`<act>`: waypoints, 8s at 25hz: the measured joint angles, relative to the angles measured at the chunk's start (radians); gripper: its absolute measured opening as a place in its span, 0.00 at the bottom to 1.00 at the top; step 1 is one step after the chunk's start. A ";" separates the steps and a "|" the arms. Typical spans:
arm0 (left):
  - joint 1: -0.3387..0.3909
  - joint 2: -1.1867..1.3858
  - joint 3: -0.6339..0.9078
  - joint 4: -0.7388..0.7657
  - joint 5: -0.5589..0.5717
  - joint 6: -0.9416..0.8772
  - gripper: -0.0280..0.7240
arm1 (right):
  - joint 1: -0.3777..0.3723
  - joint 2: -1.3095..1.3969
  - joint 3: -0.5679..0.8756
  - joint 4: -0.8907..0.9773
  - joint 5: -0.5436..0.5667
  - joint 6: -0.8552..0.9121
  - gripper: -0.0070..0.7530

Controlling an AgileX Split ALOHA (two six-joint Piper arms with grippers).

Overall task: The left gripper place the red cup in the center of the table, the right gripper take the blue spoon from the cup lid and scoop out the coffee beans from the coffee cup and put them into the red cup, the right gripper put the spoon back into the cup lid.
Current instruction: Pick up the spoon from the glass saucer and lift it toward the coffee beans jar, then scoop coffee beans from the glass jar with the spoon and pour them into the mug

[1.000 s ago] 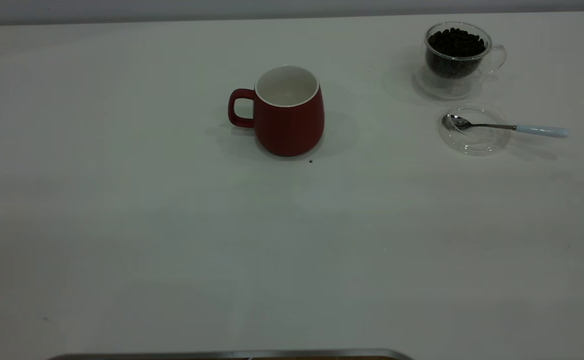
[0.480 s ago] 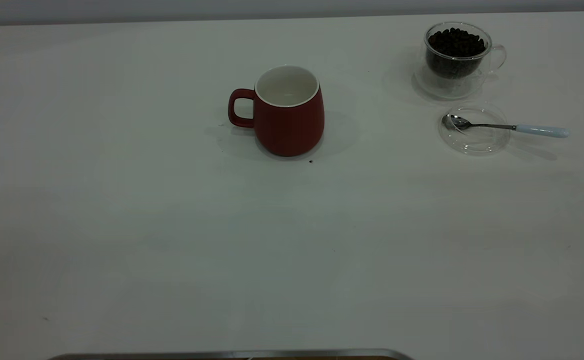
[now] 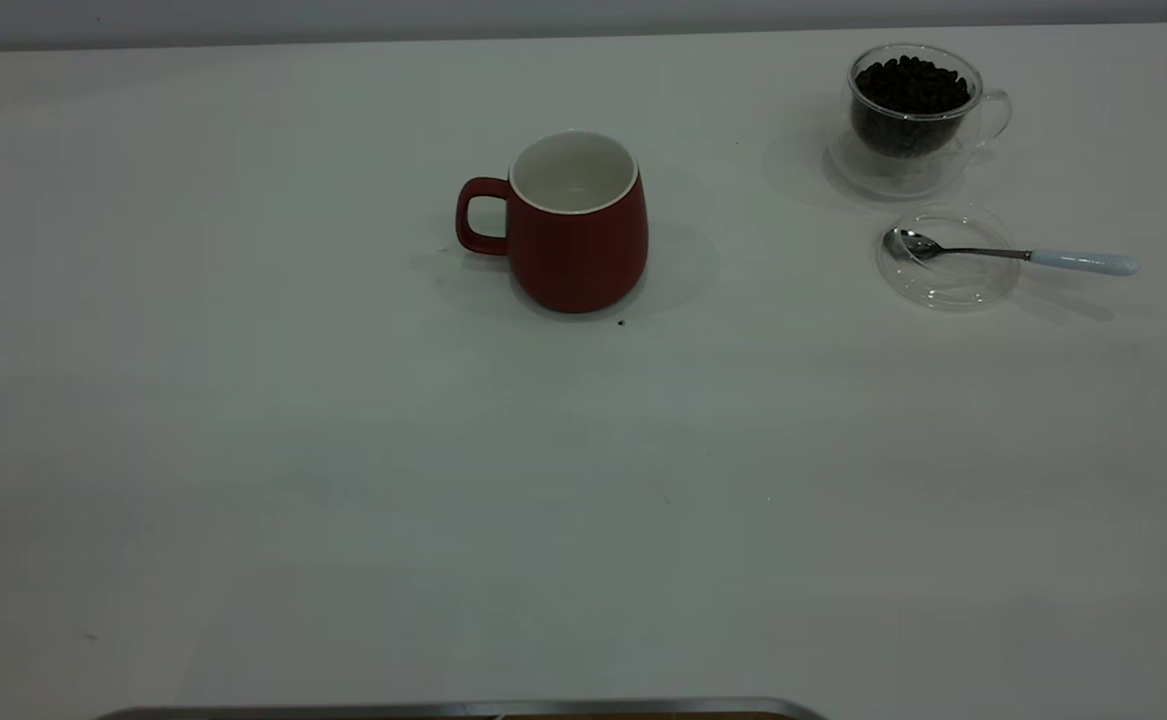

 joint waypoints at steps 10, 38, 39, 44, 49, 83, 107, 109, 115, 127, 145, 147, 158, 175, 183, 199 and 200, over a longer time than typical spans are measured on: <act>0.000 0.000 0.000 0.001 0.000 -0.001 0.72 | 0.000 0.018 -0.020 0.002 -0.067 0.001 0.46; 0.000 0.000 0.000 0.001 0.000 0.000 0.72 | -0.085 1.485 -0.123 0.984 -0.694 -0.650 0.77; 0.000 0.000 0.000 0.001 0.000 0.000 0.72 | -0.110 1.510 -0.123 1.024 -0.677 -0.703 0.77; 0.000 0.000 0.000 0.001 0.000 0.000 0.72 | -0.221 1.671 -0.128 1.280 -0.577 -0.993 0.77; 0.000 0.000 0.000 0.001 0.000 0.000 0.72 | -0.288 1.846 -0.165 1.408 -0.474 -1.172 0.77; 0.000 0.000 0.000 0.001 0.000 -0.001 0.72 | -0.369 2.355 -0.448 1.565 -0.378 -1.305 0.77; 0.000 0.000 0.000 0.001 0.000 0.000 0.72 | -0.369 2.463 -0.518 1.644 -0.350 -1.366 0.77; 0.000 0.000 0.000 0.001 0.000 0.000 0.72 | -0.369 2.468 -0.520 1.645 -0.345 -1.373 0.77; 0.000 0.000 0.000 0.001 0.000 0.000 0.72 | -0.369 2.475 -0.523 1.647 -0.344 -1.387 0.77; 0.000 0.000 0.000 0.001 0.000 -0.001 0.72 | -0.369 2.476 -0.540 1.647 -0.338 -1.390 0.56; 0.000 0.000 0.000 0.001 0.000 -0.002 0.72 | -0.369 2.476 -0.540 1.602 -0.325 -1.387 0.32; 0.000 0.000 0.000 0.001 0.000 -0.002 0.72 | -0.369 2.476 -0.540 1.600 -0.318 -1.387 0.29; 0.000 0.000 0.000 0.001 0.000 -0.002 0.72 | -0.369 2.476 -0.540 1.585 -0.255 -1.386 0.20; 0.000 0.000 0.000 0.001 0.000 -0.001 0.72 | -0.384 2.476 -0.541 1.517 -0.217 -1.372 0.16; 0.000 0.000 0.000 0.001 0.000 -0.001 0.72 | -0.388 2.401 -0.541 1.463 -0.226 -1.360 0.16; 0.000 0.000 0.000 0.001 0.000 -0.002 0.72 | -0.389 2.219 -0.540 1.375 -0.241 -1.257 0.16; 0.000 0.000 0.000 0.001 0.000 -0.002 0.72 | -0.387 2.208 -0.540 1.392 -0.243 -1.261 0.16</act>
